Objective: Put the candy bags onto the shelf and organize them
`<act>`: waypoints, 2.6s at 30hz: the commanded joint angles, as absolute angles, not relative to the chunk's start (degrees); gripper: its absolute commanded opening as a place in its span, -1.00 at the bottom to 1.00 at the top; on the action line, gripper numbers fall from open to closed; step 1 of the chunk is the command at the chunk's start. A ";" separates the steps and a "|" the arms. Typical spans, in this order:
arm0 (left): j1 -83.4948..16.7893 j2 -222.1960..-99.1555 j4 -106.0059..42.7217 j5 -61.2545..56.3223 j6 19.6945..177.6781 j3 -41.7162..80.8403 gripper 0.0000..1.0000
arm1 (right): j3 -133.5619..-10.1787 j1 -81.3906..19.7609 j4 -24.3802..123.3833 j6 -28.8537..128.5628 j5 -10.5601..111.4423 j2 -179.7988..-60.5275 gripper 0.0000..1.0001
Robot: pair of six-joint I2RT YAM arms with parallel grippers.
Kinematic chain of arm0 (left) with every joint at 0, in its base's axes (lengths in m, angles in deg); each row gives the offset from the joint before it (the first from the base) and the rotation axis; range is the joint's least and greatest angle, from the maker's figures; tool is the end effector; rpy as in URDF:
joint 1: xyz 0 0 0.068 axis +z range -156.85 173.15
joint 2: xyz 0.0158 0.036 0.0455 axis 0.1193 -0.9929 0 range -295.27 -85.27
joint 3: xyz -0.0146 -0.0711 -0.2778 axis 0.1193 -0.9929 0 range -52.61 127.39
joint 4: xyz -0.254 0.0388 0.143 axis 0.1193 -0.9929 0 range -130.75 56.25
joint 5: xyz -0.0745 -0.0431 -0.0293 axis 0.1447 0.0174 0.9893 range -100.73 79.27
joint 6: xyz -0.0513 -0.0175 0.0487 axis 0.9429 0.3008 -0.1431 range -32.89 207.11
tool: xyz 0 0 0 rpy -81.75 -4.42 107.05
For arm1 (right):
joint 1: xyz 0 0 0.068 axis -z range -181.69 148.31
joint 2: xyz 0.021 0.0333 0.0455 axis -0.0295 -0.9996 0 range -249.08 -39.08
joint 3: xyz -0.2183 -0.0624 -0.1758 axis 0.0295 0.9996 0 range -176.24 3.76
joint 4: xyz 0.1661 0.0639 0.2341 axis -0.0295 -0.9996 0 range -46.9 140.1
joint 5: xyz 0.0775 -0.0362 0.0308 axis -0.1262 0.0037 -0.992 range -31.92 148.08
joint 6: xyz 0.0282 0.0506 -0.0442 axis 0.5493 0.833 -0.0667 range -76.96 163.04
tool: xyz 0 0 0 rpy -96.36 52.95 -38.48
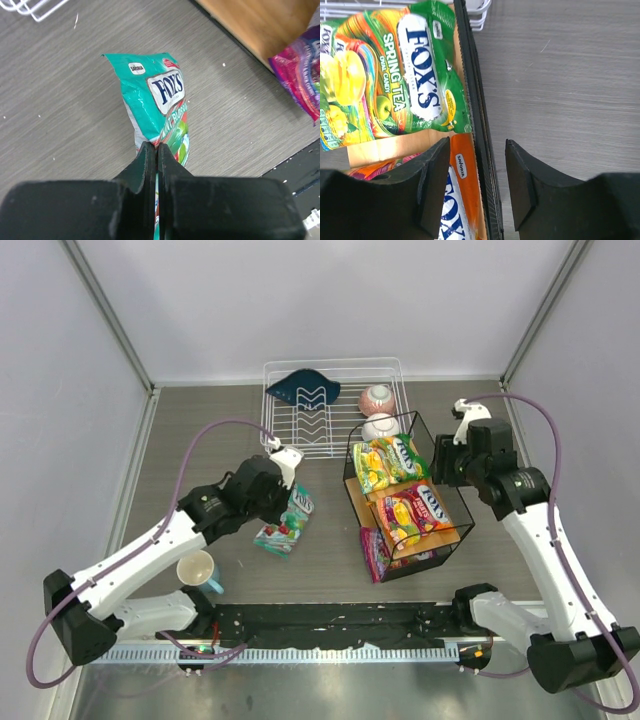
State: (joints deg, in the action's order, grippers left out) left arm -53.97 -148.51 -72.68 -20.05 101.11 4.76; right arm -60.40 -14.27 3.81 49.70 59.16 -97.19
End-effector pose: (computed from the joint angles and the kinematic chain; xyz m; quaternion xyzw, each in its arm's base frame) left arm 0.1934 -0.1939 0.2992 0.2323 0.8909 -0.1301 0.3679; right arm 0.2414 0.0526 0.3524 -0.0430 0.9061 0.0619 0.4163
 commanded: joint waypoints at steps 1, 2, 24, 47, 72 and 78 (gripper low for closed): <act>-53.79 -147.06 -73.64 -17.06 97.04 10.58 -1.00 | -65.14 -14.08 8.43 50.07 64.92 -93.14 0.06; -53.79 -146.88 -73.91 -16.36 96.60 11.11 -1.00 | -66.10 -14.08 8.87 49.90 65.29 -92.61 0.07; -52.82 -155.75 -81.98 12.55 88.43 42.13 -1.00 | -55.56 -14.08 32.52 42.95 5.53 -84.26 0.22; -52.73 -161.29 -82.88 23.64 87.90 47.85 -1.00 | -56.79 -16.80 39.55 46.73 -5.64 -90.41 0.45; -52.82 -164.64 -82.09 22.68 87.98 50.85 -1.00 | -60.22 -21.99 33.22 45.24 -0.02 -94.10 -0.98; -52.29 -161.83 -77.79 15.21 89.65 45.31 0.02 | -59.61 -21.99 34.80 46.20 2.62 -92.17 -0.98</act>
